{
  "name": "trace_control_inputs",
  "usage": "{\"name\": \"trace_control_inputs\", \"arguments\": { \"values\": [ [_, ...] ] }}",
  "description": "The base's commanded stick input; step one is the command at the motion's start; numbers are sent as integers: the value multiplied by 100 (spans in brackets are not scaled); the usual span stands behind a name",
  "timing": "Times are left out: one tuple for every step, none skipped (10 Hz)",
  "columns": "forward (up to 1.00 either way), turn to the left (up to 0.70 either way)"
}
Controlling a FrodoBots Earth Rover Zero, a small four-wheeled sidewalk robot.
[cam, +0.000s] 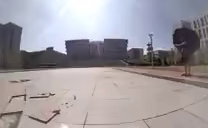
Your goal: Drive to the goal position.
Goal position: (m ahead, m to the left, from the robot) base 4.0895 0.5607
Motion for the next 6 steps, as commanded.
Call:
{"name": "trace_control_inputs", "arguments": {
  "values": [
    [70, 2],
    [70, 2],
    [70, 2],
    [70, 2],
    [70, 2],
    [70, 2]
  ]
}}
